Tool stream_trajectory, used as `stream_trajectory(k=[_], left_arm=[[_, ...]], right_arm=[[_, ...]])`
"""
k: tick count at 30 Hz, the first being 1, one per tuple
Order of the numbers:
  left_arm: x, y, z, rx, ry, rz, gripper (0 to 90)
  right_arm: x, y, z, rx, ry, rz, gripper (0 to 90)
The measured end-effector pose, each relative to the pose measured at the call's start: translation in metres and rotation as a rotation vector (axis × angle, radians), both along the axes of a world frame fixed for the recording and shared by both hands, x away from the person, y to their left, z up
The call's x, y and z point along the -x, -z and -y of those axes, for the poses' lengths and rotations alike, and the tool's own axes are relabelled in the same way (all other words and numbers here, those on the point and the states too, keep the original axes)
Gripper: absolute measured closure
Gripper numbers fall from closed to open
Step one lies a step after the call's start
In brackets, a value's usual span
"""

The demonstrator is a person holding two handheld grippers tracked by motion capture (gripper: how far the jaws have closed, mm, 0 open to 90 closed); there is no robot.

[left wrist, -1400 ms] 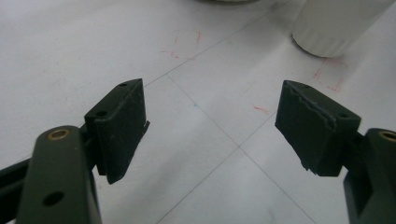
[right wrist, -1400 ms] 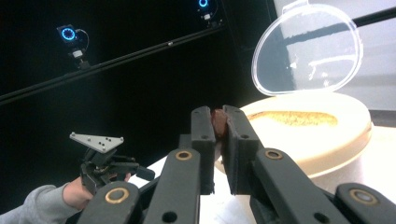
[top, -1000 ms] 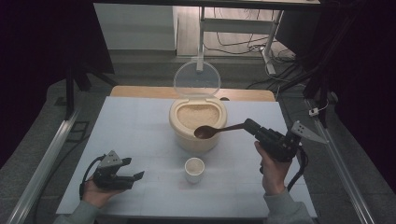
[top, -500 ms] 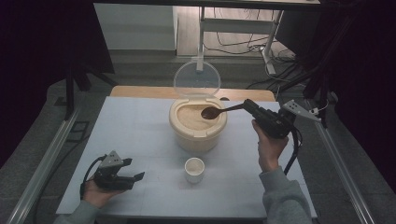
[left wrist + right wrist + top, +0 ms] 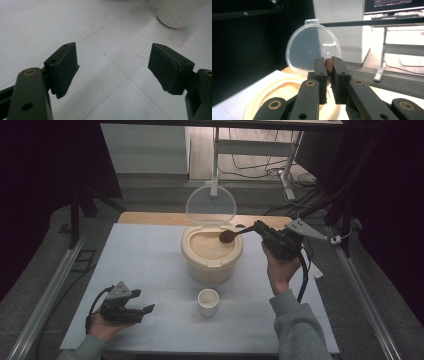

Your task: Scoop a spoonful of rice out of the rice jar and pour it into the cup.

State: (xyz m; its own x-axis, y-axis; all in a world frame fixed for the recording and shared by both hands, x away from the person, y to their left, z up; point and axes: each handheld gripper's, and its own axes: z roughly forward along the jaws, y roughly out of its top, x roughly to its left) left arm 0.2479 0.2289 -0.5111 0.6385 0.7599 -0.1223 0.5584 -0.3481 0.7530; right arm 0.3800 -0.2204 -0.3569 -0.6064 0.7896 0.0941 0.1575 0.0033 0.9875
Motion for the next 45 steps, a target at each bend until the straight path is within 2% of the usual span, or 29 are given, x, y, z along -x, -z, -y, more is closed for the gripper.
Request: stream_trajectory(k=[4,8,10,13,20,25,26,28,30,35,41,45], left_arm=[[0.0,0.0,0.001,-0.002,-0.001,-0.002,23.3],[0.0,0.0,0.001,-0.003,-0.002,-0.001,23.3],[0.0,0.0,0.001,-0.003,-0.003,-0.002,23.3],[-0.001,0.0,0.002,-0.006,0.003,-0.005,23.4],[-0.001,0.0,0.003,-0.008,0.004,-0.005,23.6],[-0.001,0.0,0.003,-0.011,0.005,-0.006,23.7],[-0.001,0.0,0.003,-0.011,0.005,-0.005,23.7],[-0.001,0.0,0.003,-0.011,0.006,-0.003,23.7],[-0.001,-0.001,0.003,-0.011,0.008,0.004,24.0],[0.0,-0.002,0.003,-0.004,0.006,0.009,24.1],[0.0,-0.002,0.003,-0.007,0.009,0.008,24.1],[0.0,-0.002,0.003,-0.007,0.009,0.01,24.1]], right_arm=[[0.001,0.0,-0.006,0.058,0.005,0.006,83.7],[-0.002,0.005,-0.011,0.072,-0.017,-0.031,83.7],[-0.004,0.008,-0.013,0.063,-0.03,-0.06,83.7],[-0.006,0.015,-0.013,0.023,-0.048,-0.106,83.8],[-0.013,0.032,-0.007,-0.109,-0.068,-0.217,83.4],[-0.015,0.037,-0.005,-0.163,-0.078,-0.267,83.1],[-0.016,0.037,-0.004,-0.186,-0.081,-0.29,82.9],[-0.017,0.038,-0.004,-0.194,-0.086,-0.3,82.9],[-0.018,0.04,-0.004,-0.222,-0.093,-0.333,82.9],[-0.02,0.042,-0.004,-0.252,-0.08,-0.359,83.0],[-0.024,0.045,0.005,-0.332,-0.074,-0.42,83.2],[-0.023,0.043,0.009,-0.357,-0.073,-0.443,83.2]])
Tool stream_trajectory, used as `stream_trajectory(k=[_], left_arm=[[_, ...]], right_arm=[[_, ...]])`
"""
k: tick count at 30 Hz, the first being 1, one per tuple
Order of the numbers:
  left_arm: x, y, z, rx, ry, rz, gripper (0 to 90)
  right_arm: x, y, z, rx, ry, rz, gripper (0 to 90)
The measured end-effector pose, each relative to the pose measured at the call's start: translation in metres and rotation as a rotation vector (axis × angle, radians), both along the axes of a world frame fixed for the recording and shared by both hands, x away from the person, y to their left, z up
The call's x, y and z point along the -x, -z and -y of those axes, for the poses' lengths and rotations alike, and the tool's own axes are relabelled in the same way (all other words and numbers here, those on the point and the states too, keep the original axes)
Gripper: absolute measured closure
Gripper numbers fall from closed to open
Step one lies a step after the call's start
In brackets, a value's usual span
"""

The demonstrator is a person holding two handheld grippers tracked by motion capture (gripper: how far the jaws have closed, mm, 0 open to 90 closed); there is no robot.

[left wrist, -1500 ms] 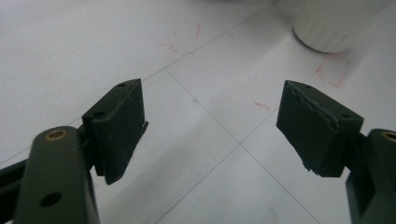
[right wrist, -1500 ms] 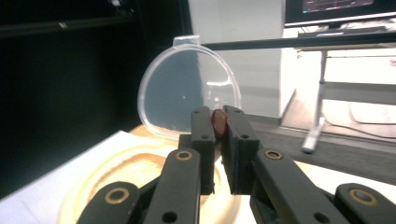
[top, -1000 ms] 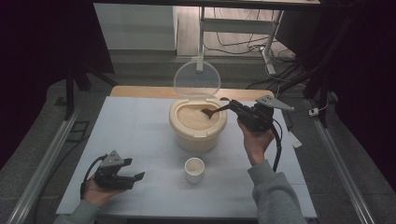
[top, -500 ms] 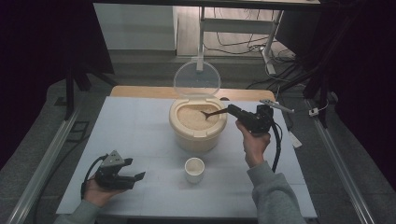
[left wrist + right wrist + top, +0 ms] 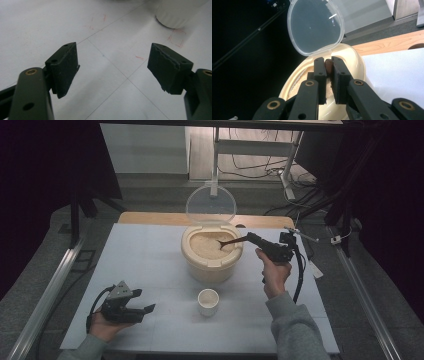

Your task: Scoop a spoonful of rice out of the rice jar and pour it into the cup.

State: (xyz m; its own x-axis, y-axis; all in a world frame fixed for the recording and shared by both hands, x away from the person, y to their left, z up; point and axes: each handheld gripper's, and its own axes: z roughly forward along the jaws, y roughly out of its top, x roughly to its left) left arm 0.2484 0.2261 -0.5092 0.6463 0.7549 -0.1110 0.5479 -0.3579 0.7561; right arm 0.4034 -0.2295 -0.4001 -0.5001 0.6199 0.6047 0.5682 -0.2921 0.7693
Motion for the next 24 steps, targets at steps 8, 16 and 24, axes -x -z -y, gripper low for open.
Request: stream_trajectory(k=[8,16,24], left_arm=[[0.0,-0.001,-0.001,0.001,-0.002,0.002,24.3],[0.0,0.0,0.0,-0.002,-0.002,0.003,24.3],[0.0,0.0,0.0,-0.007,0.0,0.003,24.3]], right_arm=[[-0.004,0.0,0.01,-0.05,-0.003,-0.058,83.4],[-0.004,-0.001,0.015,-0.086,0.005,-0.066,83.7],[-0.006,0.001,0.022,-0.128,0.02,-0.101,83.7]])
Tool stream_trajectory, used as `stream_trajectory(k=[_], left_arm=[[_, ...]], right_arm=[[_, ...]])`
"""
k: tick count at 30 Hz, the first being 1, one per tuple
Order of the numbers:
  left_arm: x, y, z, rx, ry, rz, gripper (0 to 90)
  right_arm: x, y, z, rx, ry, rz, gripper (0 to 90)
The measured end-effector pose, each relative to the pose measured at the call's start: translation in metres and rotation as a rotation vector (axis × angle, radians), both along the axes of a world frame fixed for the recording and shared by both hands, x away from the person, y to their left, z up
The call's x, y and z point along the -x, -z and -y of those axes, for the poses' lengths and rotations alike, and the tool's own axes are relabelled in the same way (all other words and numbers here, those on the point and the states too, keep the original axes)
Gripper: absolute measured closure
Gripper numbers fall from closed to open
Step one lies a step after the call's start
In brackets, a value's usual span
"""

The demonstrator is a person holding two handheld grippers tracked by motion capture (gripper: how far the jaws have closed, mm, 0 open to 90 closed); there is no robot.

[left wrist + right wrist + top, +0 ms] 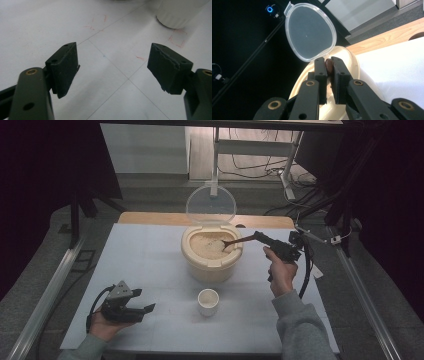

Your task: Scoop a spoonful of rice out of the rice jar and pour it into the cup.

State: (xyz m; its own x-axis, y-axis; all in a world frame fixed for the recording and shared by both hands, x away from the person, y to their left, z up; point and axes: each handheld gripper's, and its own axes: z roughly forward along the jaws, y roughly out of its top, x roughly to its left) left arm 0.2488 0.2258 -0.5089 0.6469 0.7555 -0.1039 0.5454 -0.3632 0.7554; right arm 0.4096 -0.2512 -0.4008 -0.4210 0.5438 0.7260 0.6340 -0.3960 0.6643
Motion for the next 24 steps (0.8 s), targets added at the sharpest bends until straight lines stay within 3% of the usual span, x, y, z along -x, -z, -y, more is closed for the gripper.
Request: stream_trajectory(k=[7,24], left_arm=[[-0.001,0.0,0.001,-0.009,0.003,0.001,24.3],[-0.001,0.001,0.002,-0.017,0.005,0.0,24.4]], right_arm=[[-0.005,0.002,0.007,-0.056,0.011,-0.038,83.7],[-0.004,-0.001,0.013,-0.093,0.004,-0.038,83.7]])
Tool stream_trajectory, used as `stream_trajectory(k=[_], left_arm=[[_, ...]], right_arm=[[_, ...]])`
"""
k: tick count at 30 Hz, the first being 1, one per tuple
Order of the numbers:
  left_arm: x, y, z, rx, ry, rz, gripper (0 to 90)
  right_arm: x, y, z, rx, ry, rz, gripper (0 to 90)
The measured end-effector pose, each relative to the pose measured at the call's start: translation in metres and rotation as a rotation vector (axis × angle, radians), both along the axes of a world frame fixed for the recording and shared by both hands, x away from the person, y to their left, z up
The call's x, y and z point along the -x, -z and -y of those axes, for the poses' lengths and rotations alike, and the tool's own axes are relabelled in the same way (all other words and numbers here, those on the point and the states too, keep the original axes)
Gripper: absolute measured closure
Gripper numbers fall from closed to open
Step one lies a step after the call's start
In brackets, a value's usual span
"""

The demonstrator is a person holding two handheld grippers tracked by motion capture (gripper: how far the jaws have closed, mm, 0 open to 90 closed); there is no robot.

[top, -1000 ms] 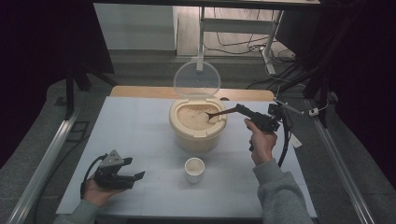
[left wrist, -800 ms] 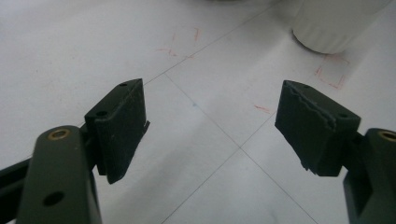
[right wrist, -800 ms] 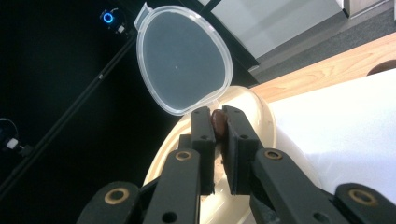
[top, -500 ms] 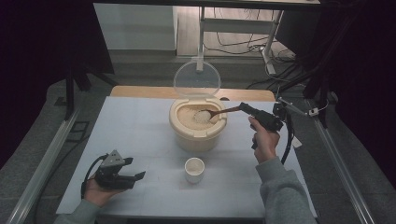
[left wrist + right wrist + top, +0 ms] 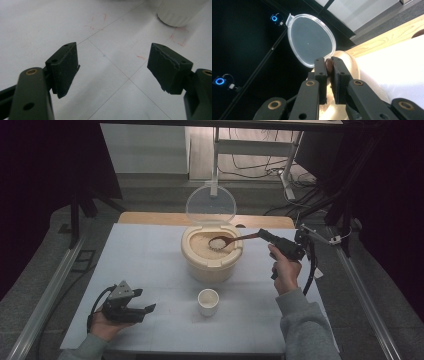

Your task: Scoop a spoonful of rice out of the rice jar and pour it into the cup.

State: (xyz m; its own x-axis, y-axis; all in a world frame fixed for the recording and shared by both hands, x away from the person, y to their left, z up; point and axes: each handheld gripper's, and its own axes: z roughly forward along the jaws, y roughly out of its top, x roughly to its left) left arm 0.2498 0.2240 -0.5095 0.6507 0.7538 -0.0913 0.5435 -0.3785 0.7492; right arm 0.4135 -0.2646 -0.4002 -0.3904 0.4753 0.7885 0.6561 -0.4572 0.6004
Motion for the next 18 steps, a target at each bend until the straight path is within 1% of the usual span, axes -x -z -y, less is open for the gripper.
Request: stream_trajectory(k=[6,18], left_arm=[[-0.0001,0.0001,0.0002,0.0,0.001,-0.001,24.4],[-0.0007,0.0005,-0.0005,-0.002,-0.001,-0.002,24.4]], right_arm=[[0.0011,-0.0021,0.0024,-0.01,0.002,0.001,83.7],[0.0075,-0.0059,0.0041,-0.015,-0.037,0.008,83.7]])
